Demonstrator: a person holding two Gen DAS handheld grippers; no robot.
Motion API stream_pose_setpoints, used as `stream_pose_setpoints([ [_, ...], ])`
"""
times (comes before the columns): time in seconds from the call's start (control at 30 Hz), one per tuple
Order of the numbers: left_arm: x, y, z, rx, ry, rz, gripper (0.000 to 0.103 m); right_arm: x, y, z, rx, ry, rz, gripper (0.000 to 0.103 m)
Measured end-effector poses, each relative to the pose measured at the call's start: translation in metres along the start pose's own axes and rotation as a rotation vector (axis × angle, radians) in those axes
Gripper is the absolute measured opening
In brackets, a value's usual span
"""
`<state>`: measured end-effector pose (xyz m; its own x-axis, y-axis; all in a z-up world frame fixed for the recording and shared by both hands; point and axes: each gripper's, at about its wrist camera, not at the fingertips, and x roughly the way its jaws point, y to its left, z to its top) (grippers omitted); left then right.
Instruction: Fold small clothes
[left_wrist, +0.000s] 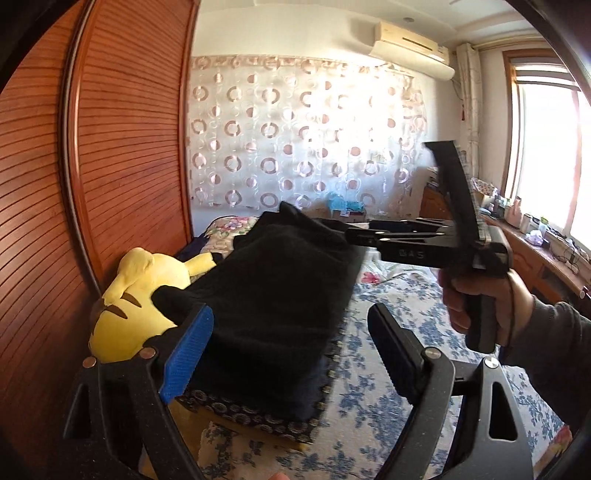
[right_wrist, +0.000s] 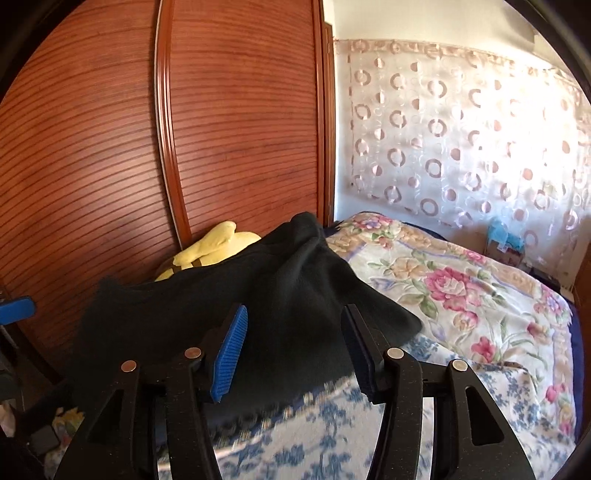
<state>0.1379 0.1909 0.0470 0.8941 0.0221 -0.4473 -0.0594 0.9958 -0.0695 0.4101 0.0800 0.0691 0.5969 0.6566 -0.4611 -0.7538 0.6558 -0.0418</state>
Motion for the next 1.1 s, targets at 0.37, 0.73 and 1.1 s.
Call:
stream_pose_setpoints([
  [0.37, -0.024, -0.074, -0.011, 0.091, -0.015, -0.087, 0.086, -0.147, 0.012, -0.078, 0.094, -0.048, -0.145, 0.061],
  [0.73, -0.051, -0.14, -0.014, 0.148, -0.049, -0.125, 0.086, -0.264, 0.054, -0.123, 0.174, -0.098, -0.242, 0.073],
  [1.1, -0.076, -0.162, -0.013, 0.122, -0.084, -0.093, 0.086, -0.33, 0.111, -0.144, 0.229, -0.165, -0.382, 0.073],
])
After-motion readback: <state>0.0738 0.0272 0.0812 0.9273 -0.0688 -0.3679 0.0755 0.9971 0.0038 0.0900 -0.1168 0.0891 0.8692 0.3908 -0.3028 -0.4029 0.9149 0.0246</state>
